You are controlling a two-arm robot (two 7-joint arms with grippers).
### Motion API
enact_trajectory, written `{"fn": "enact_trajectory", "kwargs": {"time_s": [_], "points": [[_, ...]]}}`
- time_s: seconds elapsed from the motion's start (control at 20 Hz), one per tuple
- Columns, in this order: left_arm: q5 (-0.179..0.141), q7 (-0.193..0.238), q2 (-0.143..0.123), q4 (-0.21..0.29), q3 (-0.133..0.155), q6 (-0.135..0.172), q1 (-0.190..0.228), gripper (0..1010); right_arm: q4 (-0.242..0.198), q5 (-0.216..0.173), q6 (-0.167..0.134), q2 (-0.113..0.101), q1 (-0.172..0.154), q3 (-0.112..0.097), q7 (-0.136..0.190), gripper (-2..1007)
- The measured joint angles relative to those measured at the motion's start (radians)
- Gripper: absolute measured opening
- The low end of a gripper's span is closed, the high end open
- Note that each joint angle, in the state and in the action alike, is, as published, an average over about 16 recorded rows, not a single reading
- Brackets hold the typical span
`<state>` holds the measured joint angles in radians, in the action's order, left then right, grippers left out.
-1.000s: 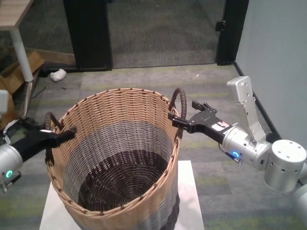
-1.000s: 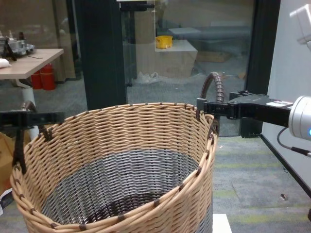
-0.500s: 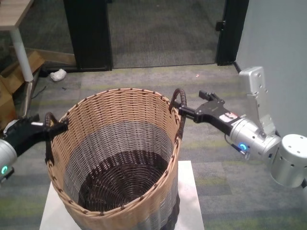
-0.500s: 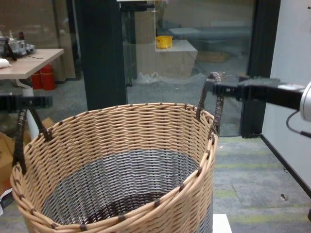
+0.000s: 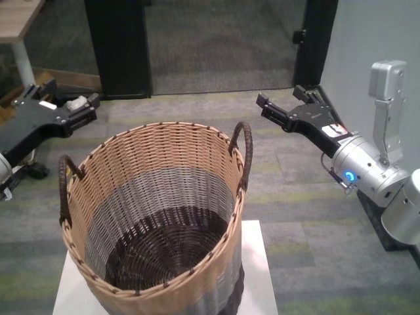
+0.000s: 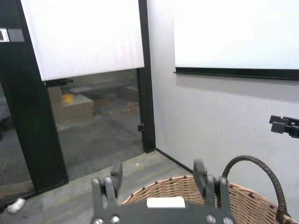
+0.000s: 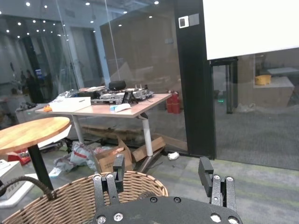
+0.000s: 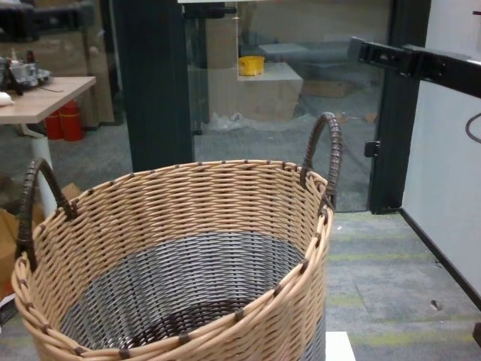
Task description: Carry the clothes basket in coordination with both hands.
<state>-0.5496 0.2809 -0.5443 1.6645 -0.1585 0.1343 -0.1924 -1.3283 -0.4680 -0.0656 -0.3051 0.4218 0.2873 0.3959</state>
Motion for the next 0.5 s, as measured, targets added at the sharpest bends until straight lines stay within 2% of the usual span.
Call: {"fn": "enact_trajectory", "kwargs": {"time_s": [0.3, 0.5], "points": [[0.002, 0.038, -0.006, 0.003, 0.002, -0.047, -0.017, 1000, -0.019, -0.018, 0.003, 0.004, -0.005, -0.016, -0.009, 1005], [0.004, 0.023, -0.006, 0.003, 0.0, -0.035, -0.013, 1000, -0.014, -0.014, 0.003, 0.003, -0.004, -0.012, -0.004, 1005]]}}
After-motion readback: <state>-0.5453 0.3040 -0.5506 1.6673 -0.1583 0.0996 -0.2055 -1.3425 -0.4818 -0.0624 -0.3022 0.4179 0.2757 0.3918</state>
